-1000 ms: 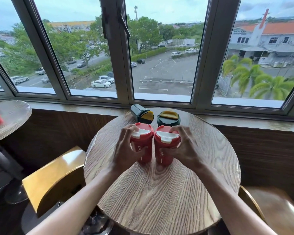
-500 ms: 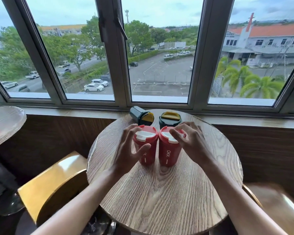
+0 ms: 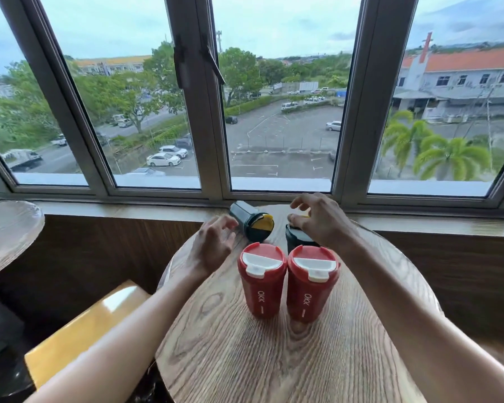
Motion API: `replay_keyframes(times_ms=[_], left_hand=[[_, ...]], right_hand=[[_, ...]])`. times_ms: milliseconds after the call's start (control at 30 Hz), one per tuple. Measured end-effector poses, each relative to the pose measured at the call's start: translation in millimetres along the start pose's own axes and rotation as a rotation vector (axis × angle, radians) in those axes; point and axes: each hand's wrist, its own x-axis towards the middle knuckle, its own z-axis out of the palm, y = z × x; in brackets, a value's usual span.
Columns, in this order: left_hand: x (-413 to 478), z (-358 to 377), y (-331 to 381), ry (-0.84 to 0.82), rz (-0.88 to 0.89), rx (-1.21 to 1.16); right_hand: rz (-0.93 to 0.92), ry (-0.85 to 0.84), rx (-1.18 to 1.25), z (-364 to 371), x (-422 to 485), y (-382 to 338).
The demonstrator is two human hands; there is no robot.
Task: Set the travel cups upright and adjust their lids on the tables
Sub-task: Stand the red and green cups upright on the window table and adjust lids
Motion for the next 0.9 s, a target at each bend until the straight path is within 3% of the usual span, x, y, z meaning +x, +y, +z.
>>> replay_keyframes(times_ms=[200, 400, 500, 700, 900], left_hand=[[66.2, 17.7, -17.3, -0.308, 0.074, 0.196], [126.8, 50.1, -46.0, -0.695, 0.265, 0.501], [146.2, 65.3, -60.5, -0.757, 0.379, 0.544], [157.1, 73.7, -64.1, -0.683, 0.516, 0.316], [125.8, 63.1, -39.1, -0.651, 0.2, -0.399]], right_hand=[[0.266, -0.187, -0.216, 2.4, 20.4, 12.2], [0.393, -0.31, -0.074, -2.0, 31.9, 18.5], [0.473, -0.331, 0.011, -7.7, 32.7, 16.8], [0.55, -0.307, 0.129, -9.8, 29.9, 14.4], [0.559, -0.292, 0.153, -8.9, 28.7, 15.2]])
